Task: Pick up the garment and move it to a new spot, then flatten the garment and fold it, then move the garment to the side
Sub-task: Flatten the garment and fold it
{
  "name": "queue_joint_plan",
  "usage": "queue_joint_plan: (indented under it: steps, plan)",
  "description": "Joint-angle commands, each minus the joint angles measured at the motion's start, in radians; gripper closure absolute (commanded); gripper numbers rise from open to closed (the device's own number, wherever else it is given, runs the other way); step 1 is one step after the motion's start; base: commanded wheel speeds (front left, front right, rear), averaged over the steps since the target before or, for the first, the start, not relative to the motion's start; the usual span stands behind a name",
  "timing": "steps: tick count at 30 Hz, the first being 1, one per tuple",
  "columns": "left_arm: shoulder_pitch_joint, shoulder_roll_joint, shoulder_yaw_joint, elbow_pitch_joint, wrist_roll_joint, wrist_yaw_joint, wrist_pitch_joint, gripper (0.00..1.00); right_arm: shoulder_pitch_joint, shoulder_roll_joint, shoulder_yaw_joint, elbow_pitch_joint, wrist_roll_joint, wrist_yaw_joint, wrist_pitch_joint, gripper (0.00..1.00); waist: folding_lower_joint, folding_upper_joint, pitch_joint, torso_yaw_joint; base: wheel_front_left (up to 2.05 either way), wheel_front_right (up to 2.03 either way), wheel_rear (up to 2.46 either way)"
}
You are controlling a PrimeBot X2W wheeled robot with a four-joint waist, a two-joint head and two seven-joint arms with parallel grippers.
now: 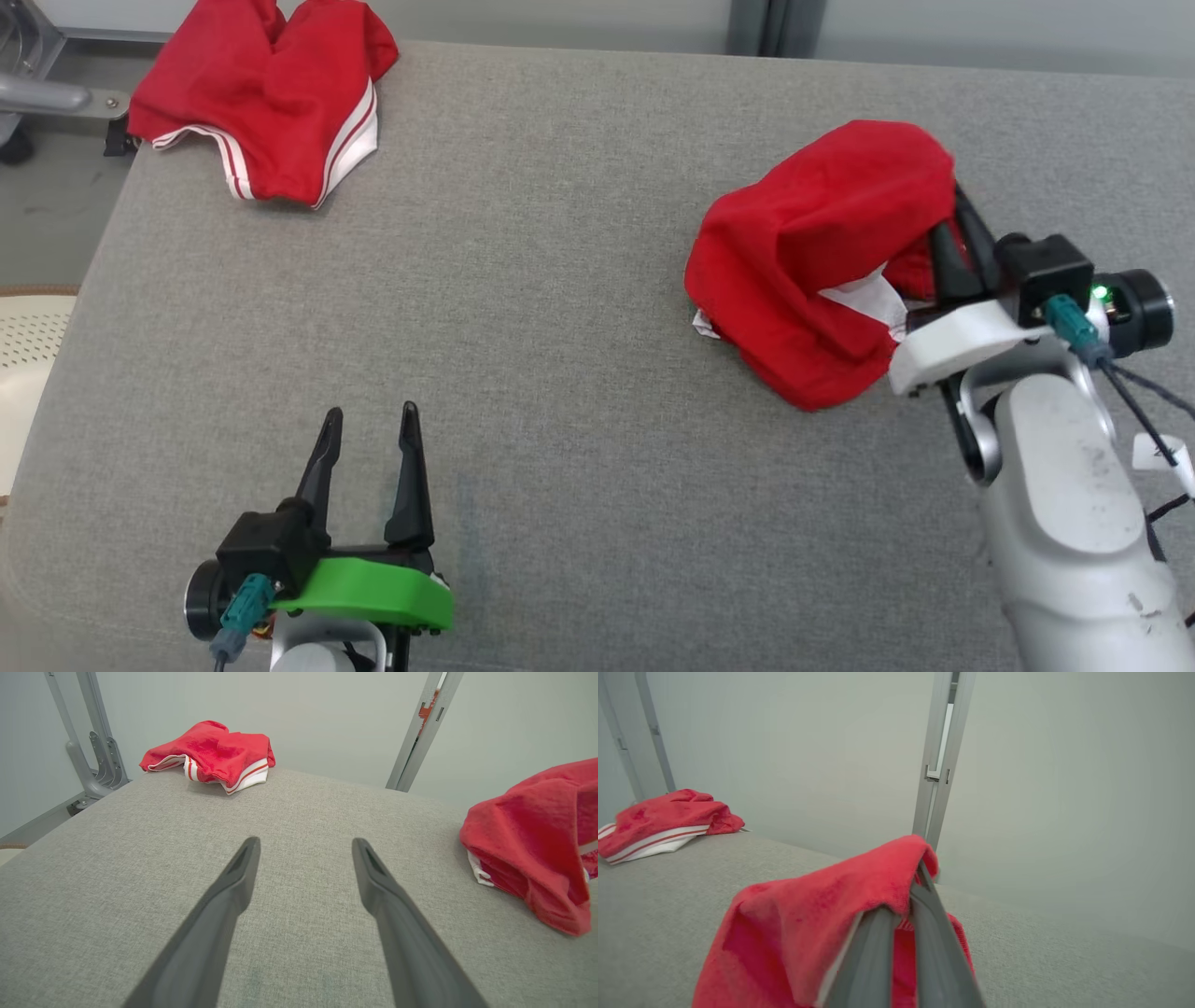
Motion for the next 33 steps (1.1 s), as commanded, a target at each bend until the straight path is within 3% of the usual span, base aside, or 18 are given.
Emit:
queue_joint_plan:
  steps: [1,7,15,16,17,18,24,33]
  plan:
    - [-0.005,0.002,0.000,-0.003,-0.005,-0.003,0.000,0.00,-0.038,-0.004,-0.039,0.030,-0.032,-0.001,-0.003,1.00,0.0000,0.0000,0.022,0.017,0.00,0.00,0.00]
    - [-0.024,0.001,-0.015,-0.012,-0.015,0.000,0.000,0.00,-0.186,-0.050,-0.226,0.210,-0.181,-0.001,0.012,1.00,0.0000,0.0000,0.071,0.051,0.00,0.00,0.00]
    - [-0.038,0.002,-0.040,-0.013,-0.022,0.007,0.000,0.00,-0.294,-0.138,-0.362,0.402,-0.301,-0.001,0.024,1.00,0.0000,0.0000,0.107,0.083,0.00,0.00,0.00]
    - [-0.039,0.002,-0.040,-0.014,-0.022,0.009,0.000,0.00,-0.301,-0.142,-0.373,0.411,-0.311,-0.001,0.021,0.87,0.0000,0.0000,0.108,0.082,0.00,0.00,0.00]
    - [-0.037,0.002,-0.037,-0.013,-0.021,0.009,0.000,0.00,-0.305,-0.142,-0.389,0.423,-0.322,-0.001,0.017,0.55,0.0000,0.0000,0.106,0.079,0.00,0.00,0.00]
    - [-0.034,0.002,-0.036,-0.011,-0.020,0.011,0.000,0.00,-0.304,-0.139,-0.397,0.434,-0.331,-0.001,0.014,0.00,0.0000,0.0000,0.103,0.075,0.00,0.00,0.00]
    - [-0.014,0.002,-0.033,0.001,-0.003,0.005,0.000,0.00,-0.256,-0.110,-0.414,0.436,-0.343,-0.001,-0.004,0.00,0.0000,0.0000,0.063,0.035,0.00,0.00,0.00]
    - [0.011,0.002,-0.016,0.010,0.018,-0.006,0.000,0.00,-0.048,-0.049,-0.290,0.245,-0.180,-0.001,-0.003,0.00,0.0000,0.0000,0.008,-0.032,0.00,0.00,0.00]
